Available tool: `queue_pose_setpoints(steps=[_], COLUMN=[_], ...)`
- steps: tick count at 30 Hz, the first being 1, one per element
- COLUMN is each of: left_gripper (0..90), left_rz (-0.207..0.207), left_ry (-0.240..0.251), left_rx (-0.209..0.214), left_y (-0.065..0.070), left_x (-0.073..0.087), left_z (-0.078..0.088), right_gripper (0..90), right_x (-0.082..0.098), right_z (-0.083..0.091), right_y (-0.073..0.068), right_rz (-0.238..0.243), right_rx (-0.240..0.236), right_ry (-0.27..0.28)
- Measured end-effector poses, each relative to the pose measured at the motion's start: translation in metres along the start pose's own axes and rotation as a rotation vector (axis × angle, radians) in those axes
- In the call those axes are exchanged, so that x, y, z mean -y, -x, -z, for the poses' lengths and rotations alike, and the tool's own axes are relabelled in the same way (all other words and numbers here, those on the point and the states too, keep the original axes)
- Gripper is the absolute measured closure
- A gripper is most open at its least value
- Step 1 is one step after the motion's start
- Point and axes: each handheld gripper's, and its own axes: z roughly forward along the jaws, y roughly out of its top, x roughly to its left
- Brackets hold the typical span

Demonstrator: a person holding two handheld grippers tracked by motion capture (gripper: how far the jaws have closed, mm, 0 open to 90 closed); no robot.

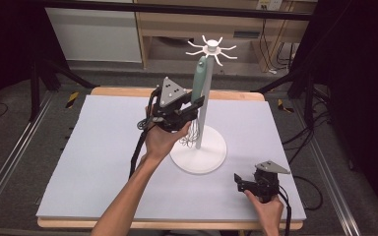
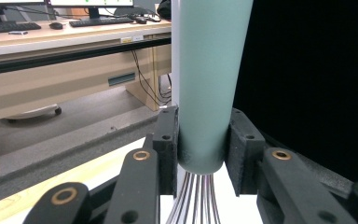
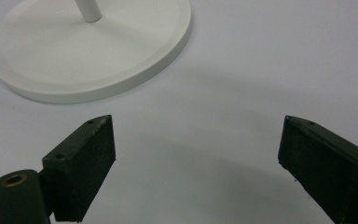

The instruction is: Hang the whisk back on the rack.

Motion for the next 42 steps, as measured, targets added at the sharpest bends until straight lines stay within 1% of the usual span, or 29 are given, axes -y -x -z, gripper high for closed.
queue_pose_setpoints(steps=[1, 5, 9, 12, 13, 15, 16, 19, 22, 24, 25, 26, 27, 29, 30, 31, 33, 34, 35, 36, 37, 39, 40, 41, 42], left_gripper=[67.2, 65.8, 61.0, 58.2, 56.6, 54.7, 54.7, 50.7, 47.1, 45.4, 43.7, 42.0, 40.8, 39.6, 38.7, 37.9, 37.0, 36.6, 36.0, 35.7, 35.5, 34.9, 34.5, 34.2, 34.2], left_rz=[0.000, -0.007, -0.009, -0.011, -0.013, -0.018, -0.022, -0.030, -0.026, -0.036, -0.036, -0.034, -0.034, -0.029, -0.029, -0.034, -0.036, -0.036, -0.026, -0.021, -0.021, -0.017, -0.017, -0.014, -0.011], left_ry=[0.006, 0.013, 0.022, 0.018, 0.016, 0.012, 0.015, 0.015, 0.004, -0.005, -0.005, -0.009, -0.009, -0.012, -0.012, -0.026, -0.046, -0.046, -0.059, -0.064, -0.064, -0.093, -0.093, -0.107, -0.111], left_rx=[0.010, 0.010, 0.015, 0.017, 0.024, 0.021, 0.020, 0.021, 0.025, 0.018, 0.018, 0.026, 0.026, 0.023, 0.023, 0.014, 0.009, 0.009, 0.004, 0.004, 0.004, -0.003, -0.003, -0.008, -0.010], left_y=[-0.001, -0.002, -0.003, -0.003, -0.003, -0.004, -0.004, -0.007, -0.011, -0.014, -0.014, -0.018, -0.018, -0.023, -0.023, -0.027, -0.032, -0.032, -0.037, -0.040, -0.040, -0.046, -0.046, -0.049, -0.051], left_x=[0.000, 0.000, 0.000, 0.000, 0.001, 0.002, 0.003, 0.008, 0.015, 0.020, 0.020, 0.026, 0.026, 0.036, 0.036, 0.044, 0.051, 0.051, 0.060, 0.064, 0.064, 0.077, 0.077, 0.085, 0.089], left_z=[-0.001, -0.002, -0.001, 0.000, 0.001, 0.003, 0.005, 0.013, 0.020, 0.025, 0.025, 0.030, 0.030, 0.037, 0.037, 0.042, 0.047, 0.047, 0.051, 0.053, 0.053, 0.059, 0.059, 0.061, 0.063], right_gripper=[11.4, 11.4, 11.4, 11.4, 11.4, 11.4, 11.4, 11.4, 11.4, 11.4, 11.4, 11.4, 11.4, 11.3, 11.3, 11.3, 11.3, 11.3, 11.3, 11.3, 11.3, 11.3, 11.3, 11.3, 11.3], right_x=[0.000, 0.000, 0.000, 0.000, 0.000, 0.000, 0.000, 0.001, 0.001, 0.001, 0.001, 0.001, 0.001, 0.001, 0.001, 0.001, 0.001, 0.001, 0.002, 0.002, 0.002, 0.002, 0.002, 0.003, 0.003], right_z=[0.000, 0.000, 0.000, 0.001, 0.001, 0.001, 0.001, 0.001, 0.001, 0.001, 0.001, 0.001, 0.001, 0.001, 0.001, 0.001, 0.000, 0.000, 0.000, 0.000, 0.000, 0.000, 0.000, 0.000, 0.000], right_y=[0.000, 0.000, 0.000, 0.000, 0.001, 0.001, 0.001, 0.001, 0.001, 0.001, 0.001, 0.001, 0.001, 0.001, 0.001, 0.001, 0.001, 0.001, 0.001, 0.001, 0.001, 0.001, 0.001, 0.001, 0.002], right_rz=[0.000, -0.002, -0.007, -0.006, -0.004, -0.007, -0.006, -0.003, -0.003, -0.003, -0.003, -0.002, -0.002, -0.006, -0.006, -0.008, -0.003, -0.003, -0.005, -0.006, -0.006, -0.010, -0.010, -0.011, -0.010], right_rx=[-0.003, 0.001, 0.000, 0.000, 0.000, -0.002, -0.001, 0.004, 0.006, 0.008, 0.008, 0.010, 0.010, 0.006, 0.006, 0.002, 0.011, 0.011, 0.009, 0.008, 0.008, 0.013, 0.013, 0.012, 0.017], right_ry=[-0.002, 0.003, 0.000, 0.004, 0.003, 0.003, 0.002, 0.002, 0.001, -0.001, -0.001, -0.002, -0.002, -0.003, -0.003, -0.004, -0.006, -0.006, -0.007, -0.008, -0.008, -0.010, -0.010, -0.009, -0.008])
